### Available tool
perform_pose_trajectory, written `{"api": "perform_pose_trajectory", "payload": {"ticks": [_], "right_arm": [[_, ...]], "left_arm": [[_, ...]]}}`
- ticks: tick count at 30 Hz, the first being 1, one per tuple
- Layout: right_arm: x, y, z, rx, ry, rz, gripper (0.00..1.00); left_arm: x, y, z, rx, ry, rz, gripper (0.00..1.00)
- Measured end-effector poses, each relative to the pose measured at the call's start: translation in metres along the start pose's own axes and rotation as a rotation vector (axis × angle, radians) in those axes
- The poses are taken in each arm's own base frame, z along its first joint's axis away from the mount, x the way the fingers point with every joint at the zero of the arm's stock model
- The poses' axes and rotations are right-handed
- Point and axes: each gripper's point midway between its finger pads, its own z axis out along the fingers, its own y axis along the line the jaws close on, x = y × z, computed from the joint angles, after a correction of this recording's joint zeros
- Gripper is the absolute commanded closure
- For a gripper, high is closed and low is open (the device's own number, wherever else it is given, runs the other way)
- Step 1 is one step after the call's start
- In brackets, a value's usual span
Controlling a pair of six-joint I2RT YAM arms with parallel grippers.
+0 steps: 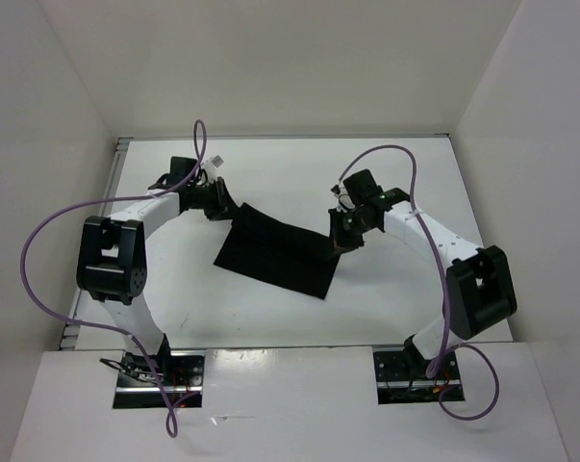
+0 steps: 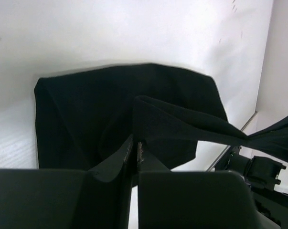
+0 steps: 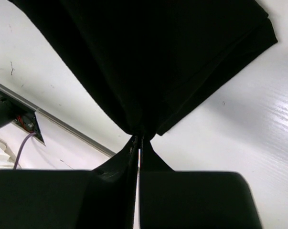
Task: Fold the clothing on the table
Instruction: Fold the skirt
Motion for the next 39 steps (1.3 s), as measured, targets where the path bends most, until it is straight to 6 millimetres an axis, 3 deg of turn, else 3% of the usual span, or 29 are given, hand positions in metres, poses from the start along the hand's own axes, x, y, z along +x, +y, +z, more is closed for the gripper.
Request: {"api": "perform_pose_trajectory", "payload": {"ticks": [1, 4, 7, 9, 14, 18, 24, 34, 39], "right_arm": [[0.002, -0.001, 0.0, 0.004, 0.007, 0.004, 1.0], [0.008, -0.003, 0.0, 0.014, 0.036, 0.018, 1.0], [0.022, -0.005, 0.003, 0.029, 0.09, 0.039, 0.79], [0.038, -0.005, 0.005, 0.043, 0.15, 0.047, 0.71], [0.063, 0.001, -0.008, 0.063, 0.219, 0.06, 0.65], [0.043, 0.011, -0.029, 0.082, 0.131, 0.066, 0.65], [0.01, 0.011, -0.034, 0.14, 0.021, 0.09, 0.65], [0.001, 0.004, -0.034, 0.195, -0.023, 0.13, 0.65], [0.004, 0.003, -0.038, 0.197, -0.037, 0.146, 0.65]], "left_arm": [[0.004, 0.003, 0.0, -0.009, 0.01, -0.01, 0.75], [0.016, 0.011, -0.001, -0.041, 0.038, -0.031, 0.64], [0.032, 0.018, -0.01, -0.081, 0.069, -0.068, 0.62], [0.038, 0.015, -0.02, -0.098, 0.074, -0.079, 0.61], [0.032, -0.007, -0.051, -0.11, 0.013, -0.044, 0.56], [0.021, -0.025, -0.058, -0.059, -0.007, -0.013, 0.52], [0.006, -0.024, -0.034, -0.033, 0.033, 0.077, 0.52], [-0.01, -0.013, -0.019, -0.047, 0.048, 0.294, 0.52], [0.0, 0.004, -0.001, -0.027, 0.11, 0.301, 0.53]]}}
